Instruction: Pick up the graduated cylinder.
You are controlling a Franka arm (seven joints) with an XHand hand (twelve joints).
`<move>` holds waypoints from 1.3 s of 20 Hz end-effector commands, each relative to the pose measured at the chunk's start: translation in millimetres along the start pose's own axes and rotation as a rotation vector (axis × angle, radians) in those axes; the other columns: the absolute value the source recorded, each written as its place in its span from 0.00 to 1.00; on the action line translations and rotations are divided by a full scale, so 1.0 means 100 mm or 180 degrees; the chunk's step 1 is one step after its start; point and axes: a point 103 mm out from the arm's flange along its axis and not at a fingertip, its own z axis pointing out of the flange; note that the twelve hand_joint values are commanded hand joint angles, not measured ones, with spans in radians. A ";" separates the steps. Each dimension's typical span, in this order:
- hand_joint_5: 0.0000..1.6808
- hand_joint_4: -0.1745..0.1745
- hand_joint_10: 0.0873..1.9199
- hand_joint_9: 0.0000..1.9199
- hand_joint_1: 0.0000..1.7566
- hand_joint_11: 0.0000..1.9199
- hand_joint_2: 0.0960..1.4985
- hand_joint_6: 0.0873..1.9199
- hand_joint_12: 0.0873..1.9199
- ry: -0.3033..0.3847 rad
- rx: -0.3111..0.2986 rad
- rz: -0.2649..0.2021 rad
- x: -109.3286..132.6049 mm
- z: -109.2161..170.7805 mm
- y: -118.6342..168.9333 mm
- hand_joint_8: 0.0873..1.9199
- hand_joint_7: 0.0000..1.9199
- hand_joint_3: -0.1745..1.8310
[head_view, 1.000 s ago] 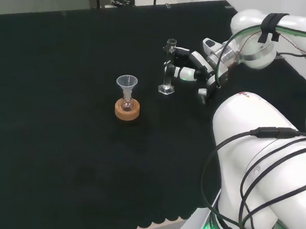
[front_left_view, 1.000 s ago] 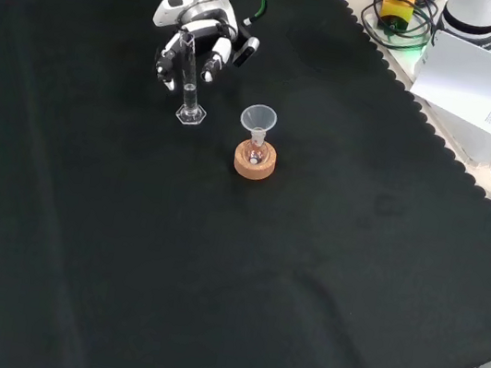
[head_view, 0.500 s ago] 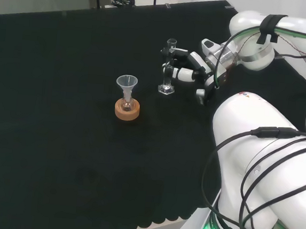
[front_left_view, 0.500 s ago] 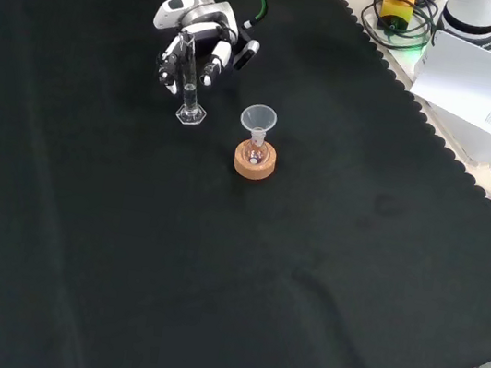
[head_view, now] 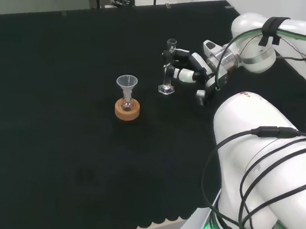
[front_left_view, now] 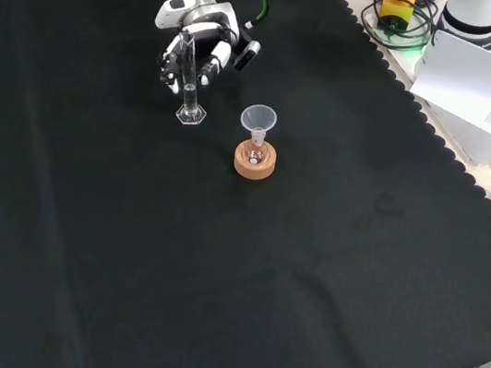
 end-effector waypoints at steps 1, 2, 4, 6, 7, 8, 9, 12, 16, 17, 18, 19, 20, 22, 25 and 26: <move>0.36 0.51 0.13 0.50 0.65 0.37 0.70 0.25 0.56 0.0025 -0.0022 -0.0009 0.00 0.02 0.00 0.25 0.32 0.00; 0.36 0.51 0.13 0.50 0.65 0.37 0.70 0.26 0.56 0.0029 -0.0023 -0.0016 0.01 0.02 0.00 0.25 0.32 0.00; 0.34 0.51 0.13 0.50 0.65 0.37 0.70 0.26 0.56 0.0031 -0.0022 -0.0025 0.03 0.01 0.00 0.25 0.32 0.00; 0.34 0.51 0.13 0.50 0.65 0.37 0.70 0.26 0.56 0.0041 -0.0039 -0.0024 0.04 -0.01 -0.01 0.26 0.33 0.00; 0.33 0.51 0.13 0.50 0.64 0.37 0.70 0.26 0.56 0.0042 -0.0041 -0.0022 0.04 -0.01 -0.01 0.26 0.33 0.00; 0.33 0.52 0.12 0.50 0.64 0.36 0.70 0.26 0.57 0.0036 -0.0038 -0.0014 0.02 0.01 0.00 0.26 0.34 0.00; 0.33 0.52 0.12 0.50 0.64 0.36 0.70 0.27 0.57 0.0037 -0.0037 -0.0012 0.02 0.02 0.00 0.26 0.36 0.00; 0.33 0.52 0.13 0.51 0.64 0.36 0.70 0.27 0.58 0.0040 -0.0033 -0.0014 0.01 0.02 0.00 0.26 0.38 0.00; 0.33 0.53 0.13 0.51 0.64 0.36 0.71 0.28 0.58 0.0052 -0.0033 -0.0016 0.02 0.02 0.00 0.26 0.38 0.00; 0.33 0.53 0.13 0.51 0.64 0.36 0.71 0.28 0.58 0.0048 -0.0032 -0.0012 0.02 0.02 0.01 0.26 0.38 0.00; 0.33 0.53 0.13 0.51 0.64 0.36 0.71 0.28 0.58 0.0047 -0.0033 -0.0012 0.01 0.03 0.01 0.26 0.38 0.00; 0.33 0.53 0.13 0.51 0.64 0.36 0.71 0.28 0.58 0.0048 -0.0035 -0.0010 0.02 0.02 0.01 0.26 0.38 0.00; 0.33 0.53 0.13 0.51 0.64 0.36 0.71 0.28 0.58 0.0048 -0.0039 -0.0013 0.03 0.02 0.01 0.26 0.38 0.00; 0.34 0.54 0.13 0.51 0.64 0.37 0.71 0.28 0.58 0.0046 -0.0042 -0.0017 0.03 0.02 0.01 0.26 0.38 0.00; 0.35 0.56 0.12 0.51 0.64 0.37 0.72 0.30 0.57 0.0037 -0.0047 -0.0014 0.03 0.02 0.02 0.25 0.38 0.00; 0.36 0.56 0.12 0.52 0.64 0.38 0.73 0.30 0.57 0.0030 -0.0050 -0.0015 0.03 0.02 0.02 0.25 0.38 0.00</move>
